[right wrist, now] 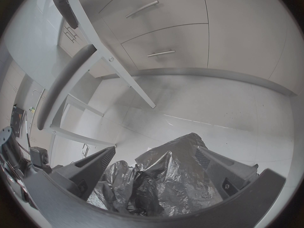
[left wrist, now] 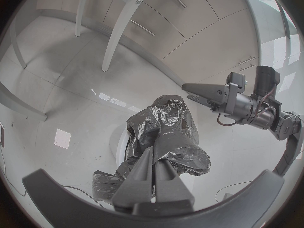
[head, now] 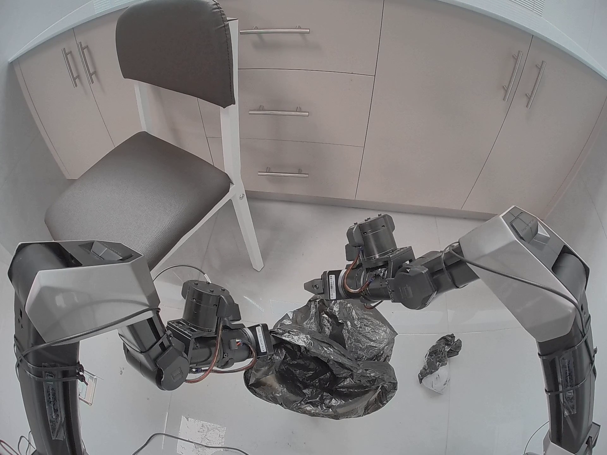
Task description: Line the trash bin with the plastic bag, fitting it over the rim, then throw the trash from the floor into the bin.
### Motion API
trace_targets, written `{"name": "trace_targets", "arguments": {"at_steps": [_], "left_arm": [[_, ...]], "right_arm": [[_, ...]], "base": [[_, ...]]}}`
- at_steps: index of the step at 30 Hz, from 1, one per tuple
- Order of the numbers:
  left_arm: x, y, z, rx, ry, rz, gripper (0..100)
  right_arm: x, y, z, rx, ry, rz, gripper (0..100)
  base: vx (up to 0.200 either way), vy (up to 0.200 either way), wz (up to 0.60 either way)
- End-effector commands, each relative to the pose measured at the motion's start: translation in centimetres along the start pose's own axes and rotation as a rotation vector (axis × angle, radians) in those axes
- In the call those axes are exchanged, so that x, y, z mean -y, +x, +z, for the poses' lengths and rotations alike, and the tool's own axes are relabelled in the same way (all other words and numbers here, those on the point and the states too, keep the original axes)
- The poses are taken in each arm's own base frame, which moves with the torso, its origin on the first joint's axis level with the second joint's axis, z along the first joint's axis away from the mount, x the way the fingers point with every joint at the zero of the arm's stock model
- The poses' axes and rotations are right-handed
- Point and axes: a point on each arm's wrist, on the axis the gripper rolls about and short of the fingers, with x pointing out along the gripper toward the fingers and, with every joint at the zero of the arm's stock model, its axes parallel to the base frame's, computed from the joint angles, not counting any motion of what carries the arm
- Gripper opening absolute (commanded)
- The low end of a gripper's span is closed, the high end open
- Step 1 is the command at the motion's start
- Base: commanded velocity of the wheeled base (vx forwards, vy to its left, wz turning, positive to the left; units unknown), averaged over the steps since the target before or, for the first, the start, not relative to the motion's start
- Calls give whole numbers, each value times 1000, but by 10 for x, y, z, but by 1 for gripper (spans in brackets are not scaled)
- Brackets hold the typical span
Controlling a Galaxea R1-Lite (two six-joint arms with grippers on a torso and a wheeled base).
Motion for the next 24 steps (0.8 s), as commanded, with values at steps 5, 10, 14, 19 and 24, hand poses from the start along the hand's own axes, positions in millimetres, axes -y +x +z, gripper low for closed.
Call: {"name": "trace_targets", "arguments": {"at_steps": [5, 10, 14, 19, 24], "left_arm": [[0, 0, 0, 0, 0, 2, 0], [0, 1, 0, 2, 1, 0, 0], [0, 1, 0, 2, -1, 0, 0], [0, 0, 0, 3, -1, -1, 0], [0, 0, 0, 4, -1, 0, 0]], "right_arm": [[5, 13, -14, -39, 2, -11, 100], [1, 13, -16, -45, 22, -7, 100], [-11, 6, -20, -64, 54, 20, 100], [-31, -6, -33, -124, 93, 95, 100], [-33, -7, -43, -158, 92, 94, 100]], "base": [[0, 0, 0], [0, 0, 0], [0, 0, 0], [0, 0, 0], [0, 0, 0]]}}
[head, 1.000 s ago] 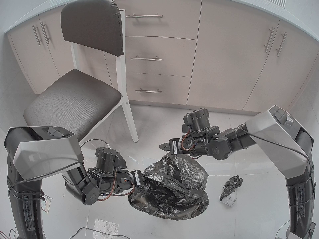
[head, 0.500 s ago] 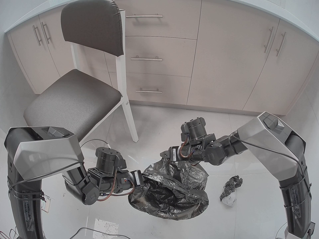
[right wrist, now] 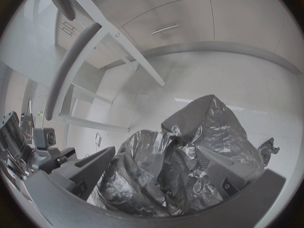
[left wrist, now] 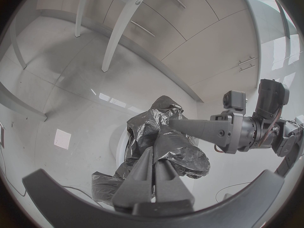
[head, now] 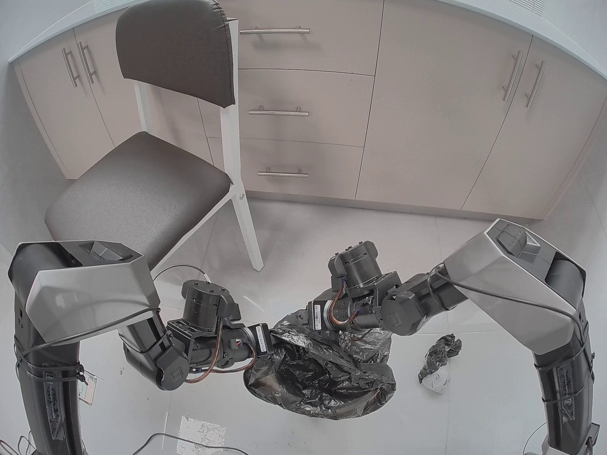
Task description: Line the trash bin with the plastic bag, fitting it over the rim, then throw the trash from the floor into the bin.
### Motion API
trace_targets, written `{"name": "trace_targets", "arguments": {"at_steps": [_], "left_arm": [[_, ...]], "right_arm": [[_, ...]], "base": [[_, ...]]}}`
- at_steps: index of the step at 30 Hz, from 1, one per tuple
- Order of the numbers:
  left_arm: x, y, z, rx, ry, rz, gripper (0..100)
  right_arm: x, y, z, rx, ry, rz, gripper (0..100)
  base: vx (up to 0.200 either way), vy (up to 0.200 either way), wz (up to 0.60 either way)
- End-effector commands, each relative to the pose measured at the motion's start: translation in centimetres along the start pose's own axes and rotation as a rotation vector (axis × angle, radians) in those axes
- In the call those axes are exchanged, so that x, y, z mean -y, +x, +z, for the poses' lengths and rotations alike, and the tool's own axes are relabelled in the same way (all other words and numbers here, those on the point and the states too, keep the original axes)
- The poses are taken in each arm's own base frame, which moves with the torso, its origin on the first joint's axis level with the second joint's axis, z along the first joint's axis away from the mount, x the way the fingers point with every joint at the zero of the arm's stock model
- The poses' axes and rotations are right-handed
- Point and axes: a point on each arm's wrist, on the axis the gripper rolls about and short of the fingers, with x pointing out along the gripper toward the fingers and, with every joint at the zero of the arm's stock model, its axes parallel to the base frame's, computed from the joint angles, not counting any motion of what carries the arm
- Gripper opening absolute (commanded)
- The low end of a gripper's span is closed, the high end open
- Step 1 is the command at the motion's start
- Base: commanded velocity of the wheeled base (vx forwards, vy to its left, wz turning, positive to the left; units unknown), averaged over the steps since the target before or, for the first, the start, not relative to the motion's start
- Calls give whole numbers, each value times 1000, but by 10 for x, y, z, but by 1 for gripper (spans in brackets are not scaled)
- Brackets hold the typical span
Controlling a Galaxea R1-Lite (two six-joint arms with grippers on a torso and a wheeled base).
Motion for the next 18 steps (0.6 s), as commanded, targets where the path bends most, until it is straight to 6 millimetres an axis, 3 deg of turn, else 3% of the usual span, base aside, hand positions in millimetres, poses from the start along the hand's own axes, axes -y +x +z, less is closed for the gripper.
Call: {"name": "trace_targets", "arguments": {"at_steps": [1, 7, 9, 11, 18], "left_arm": [[-1, 0, 0, -1, -1, 2, 0], [0, 0, 0, 0, -1, 1, 0], [0, 0, 0, 0, -1, 1, 0], [0, 0, 0, -1, -1, 2, 0], [0, 0, -1, -1, 1, 3, 0]], "right_arm": [[-4, -3, -8, -23, -3, 4, 100], [7, 13, -16, -56, 23, 5, 100], [9, 16, -15, -56, 27, 9, 100], [26, 31, -10, -45, 50, -5, 100], [36, 51, -3, -21, 62, -6, 100]], "base": [[0, 0, 0], [0, 0, 0], [0, 0, 0], [0, 0, 0], [0, 0, 0]]}}
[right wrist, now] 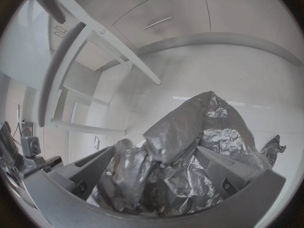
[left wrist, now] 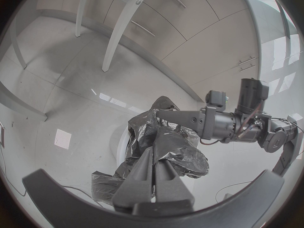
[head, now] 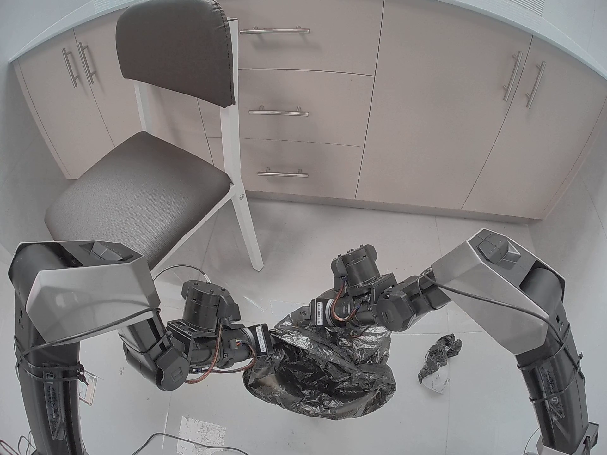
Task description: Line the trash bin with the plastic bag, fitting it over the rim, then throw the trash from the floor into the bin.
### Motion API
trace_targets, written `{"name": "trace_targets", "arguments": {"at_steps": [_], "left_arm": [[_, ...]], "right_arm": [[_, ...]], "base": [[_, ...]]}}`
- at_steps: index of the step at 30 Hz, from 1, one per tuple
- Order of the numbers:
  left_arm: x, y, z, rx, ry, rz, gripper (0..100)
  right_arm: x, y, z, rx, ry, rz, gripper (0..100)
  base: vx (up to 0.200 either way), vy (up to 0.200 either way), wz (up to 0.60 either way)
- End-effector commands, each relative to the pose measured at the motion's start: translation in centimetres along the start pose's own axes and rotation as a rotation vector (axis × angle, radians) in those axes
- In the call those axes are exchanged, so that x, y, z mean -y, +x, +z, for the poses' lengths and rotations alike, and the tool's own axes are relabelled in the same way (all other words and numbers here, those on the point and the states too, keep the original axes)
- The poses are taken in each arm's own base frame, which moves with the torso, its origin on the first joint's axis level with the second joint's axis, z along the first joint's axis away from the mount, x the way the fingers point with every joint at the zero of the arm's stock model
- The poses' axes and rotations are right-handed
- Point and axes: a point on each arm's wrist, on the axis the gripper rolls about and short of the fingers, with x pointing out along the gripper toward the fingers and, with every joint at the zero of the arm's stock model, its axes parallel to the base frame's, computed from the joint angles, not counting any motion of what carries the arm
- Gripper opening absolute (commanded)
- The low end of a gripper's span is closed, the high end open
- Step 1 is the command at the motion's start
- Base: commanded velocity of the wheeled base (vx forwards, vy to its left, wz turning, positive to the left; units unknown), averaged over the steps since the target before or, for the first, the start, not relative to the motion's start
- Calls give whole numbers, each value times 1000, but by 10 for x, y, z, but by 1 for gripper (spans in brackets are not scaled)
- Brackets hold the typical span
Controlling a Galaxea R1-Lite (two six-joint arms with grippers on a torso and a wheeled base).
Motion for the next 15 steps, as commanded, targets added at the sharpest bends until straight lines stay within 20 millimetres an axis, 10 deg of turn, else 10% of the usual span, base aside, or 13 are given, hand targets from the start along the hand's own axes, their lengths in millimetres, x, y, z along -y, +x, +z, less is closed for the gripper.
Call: {"name": "trace_targets", "arguments": {"at_steps": [1, 15], "left_arm": [[0, 0, 0, -1, 1, 0, 0], [0, 0, -2, -3, 1, 4, 0]], "right_arm": [[14, 22, -4, -9, 13, -16, 100], [15, 31, 2, -125, 52, -73, 100]], "base": [[0, 0, 0], [0, 0, 0]]}}
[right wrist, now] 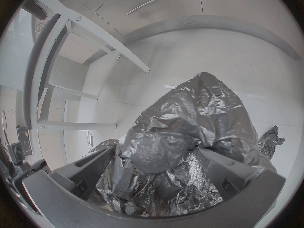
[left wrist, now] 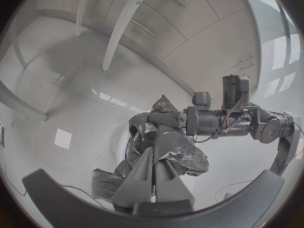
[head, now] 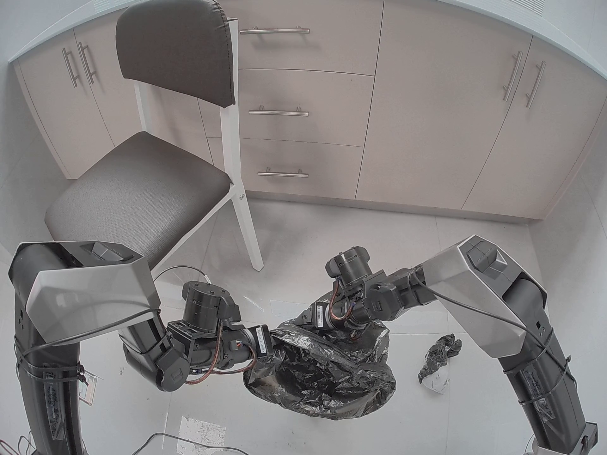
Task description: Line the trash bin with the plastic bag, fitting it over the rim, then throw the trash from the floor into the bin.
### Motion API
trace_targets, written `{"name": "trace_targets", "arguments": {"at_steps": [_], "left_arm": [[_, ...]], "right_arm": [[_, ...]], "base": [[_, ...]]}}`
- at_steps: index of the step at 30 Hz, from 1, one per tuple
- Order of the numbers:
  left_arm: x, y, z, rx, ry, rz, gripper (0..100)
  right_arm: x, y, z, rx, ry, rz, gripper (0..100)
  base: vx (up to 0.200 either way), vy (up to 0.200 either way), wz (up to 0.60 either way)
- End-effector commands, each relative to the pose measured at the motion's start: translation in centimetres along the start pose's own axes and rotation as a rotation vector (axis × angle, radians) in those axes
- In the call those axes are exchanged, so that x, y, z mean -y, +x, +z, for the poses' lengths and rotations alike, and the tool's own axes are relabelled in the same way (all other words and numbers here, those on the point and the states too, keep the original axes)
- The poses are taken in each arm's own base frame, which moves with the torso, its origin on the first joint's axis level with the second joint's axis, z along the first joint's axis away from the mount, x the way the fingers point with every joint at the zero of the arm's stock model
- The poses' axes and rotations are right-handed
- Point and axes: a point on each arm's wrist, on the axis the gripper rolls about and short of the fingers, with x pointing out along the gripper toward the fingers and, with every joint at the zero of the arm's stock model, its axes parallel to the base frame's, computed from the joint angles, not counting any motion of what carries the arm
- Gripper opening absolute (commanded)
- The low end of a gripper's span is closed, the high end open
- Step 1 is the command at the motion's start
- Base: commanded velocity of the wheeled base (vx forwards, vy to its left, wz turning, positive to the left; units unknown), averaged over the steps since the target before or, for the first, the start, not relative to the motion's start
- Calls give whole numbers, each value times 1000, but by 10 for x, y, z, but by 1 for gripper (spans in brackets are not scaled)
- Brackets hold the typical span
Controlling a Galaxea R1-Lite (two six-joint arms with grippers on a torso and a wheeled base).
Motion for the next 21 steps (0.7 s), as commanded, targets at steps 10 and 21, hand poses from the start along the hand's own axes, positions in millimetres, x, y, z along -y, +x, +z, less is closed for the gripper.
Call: {"name": "trace_targets", "arguments": {"at_steps": [10, 21], "left_arm": [[0, 0, 0, 1, 1, 1, 0], [0, 0, 0, 0, 0, 0, 0]], "right_arm": [[-3, -2, 2, -8, 19, -6, 100], [-31, -106, 4, 26, 65, 29, 100]], "base": [[0, 0, 0], [0, 0, 0]]}}
